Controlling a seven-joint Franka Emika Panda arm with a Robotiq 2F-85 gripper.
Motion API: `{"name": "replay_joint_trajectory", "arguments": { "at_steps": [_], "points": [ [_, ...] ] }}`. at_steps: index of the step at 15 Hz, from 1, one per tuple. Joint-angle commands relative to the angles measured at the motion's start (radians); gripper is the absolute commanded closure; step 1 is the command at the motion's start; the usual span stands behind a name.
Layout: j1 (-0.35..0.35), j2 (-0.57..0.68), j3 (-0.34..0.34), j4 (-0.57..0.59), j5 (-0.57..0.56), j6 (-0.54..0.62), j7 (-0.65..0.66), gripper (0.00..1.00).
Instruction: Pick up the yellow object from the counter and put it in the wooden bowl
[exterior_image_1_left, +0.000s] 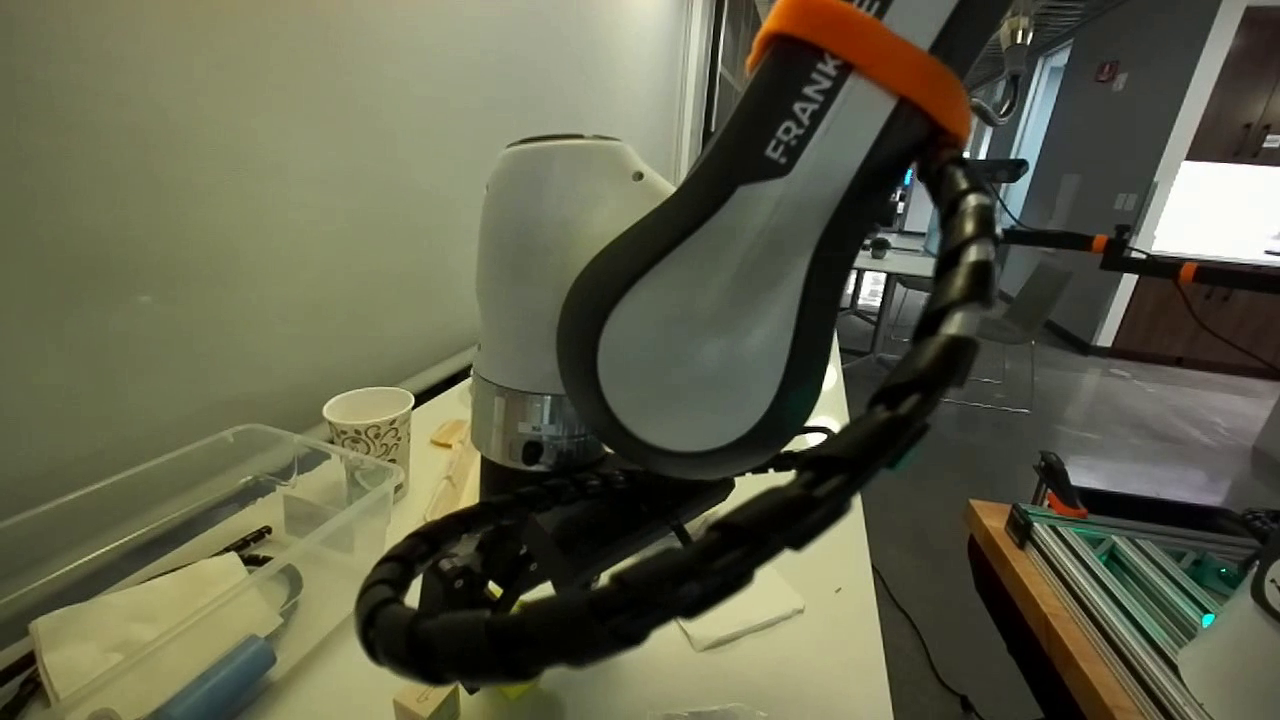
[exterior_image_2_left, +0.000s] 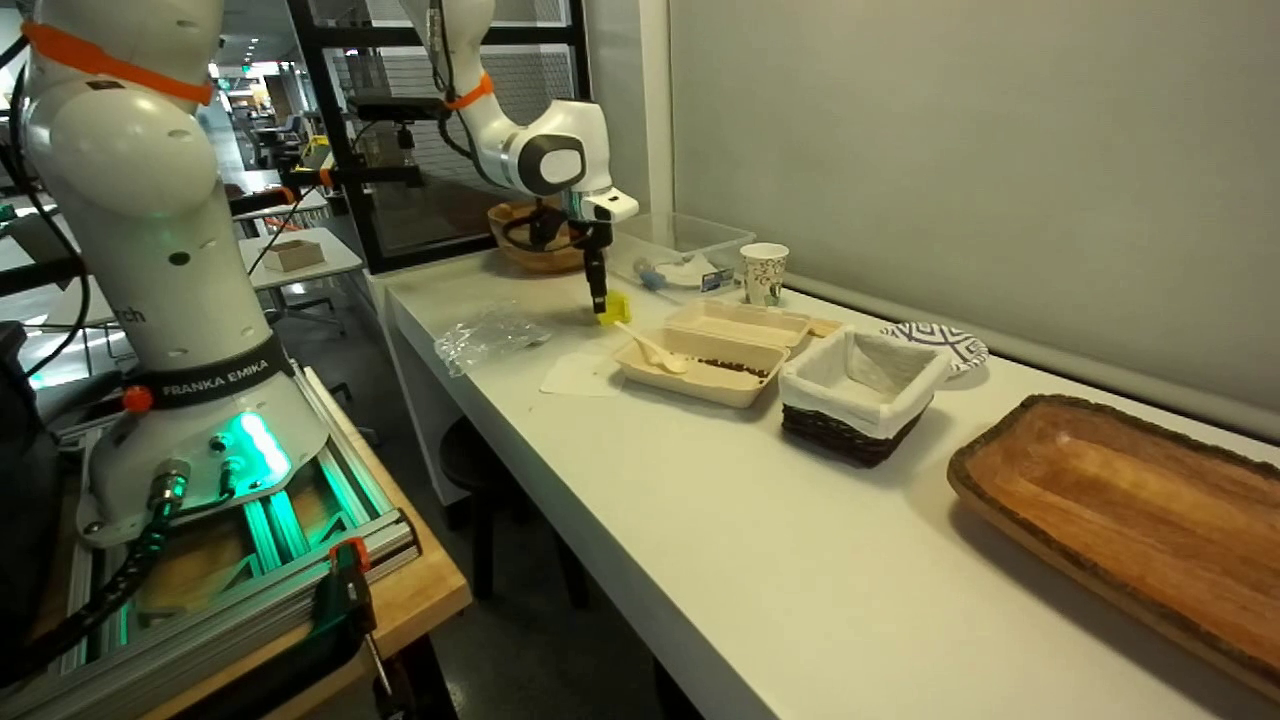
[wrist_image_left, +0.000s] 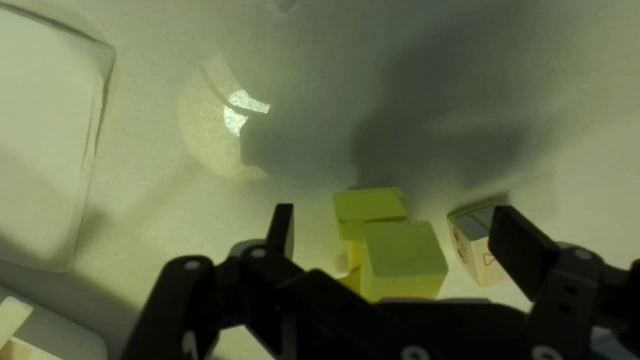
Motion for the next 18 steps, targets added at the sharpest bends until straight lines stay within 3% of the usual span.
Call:
{"name": "replay_joint_trajectory", "arguments": {
  "at_steps": [1, 3, 4, 5, 7, 8, 9, 10, 13, 14, 18],
  "points": [
    [0.025, 0.035, -0.021, 0.02, 0.026, 0.024, 0.0, 0.07],
    [0.029, 0.044, -0.025, 0.025, 0.026, 0.026, 0.001, 0.09],
    [0.03, 0.047, -0.025, 0.026, 0.026, 0.026, 0.001, 0.16],
    [0.032, 0.05, -0.028, 0.027, 0.024, 0.028, 0.001, 0.14],
    [0.035, 0.056, -0.03, 0.031, 0.024, 0.028, 0.001, 0.24],
    [0.036, 0.058, -0.031, 0.033, 0.024, 0.029, 0.001, 0.22],
    [0.038, 0.06, -0.033, 0.033, 0.022, 0.03, 0.002, 0.31],
    [0.042, 0.061, -0.037, 0.033, 0.019, 0.031, 0.002, 0.27],
    [0.048, 0.062, -0.043, 0.032, 0.017, 0.029, 0.003, 0.32],
    [0.05, 0.061, -0.046, 0.032, 0.015, 0.029, 0.004, 0.38],
    [0.057, 0.055, -0.053, 0.029, 0.012, 0.027, 0.002, 0.42]
  ]
}}
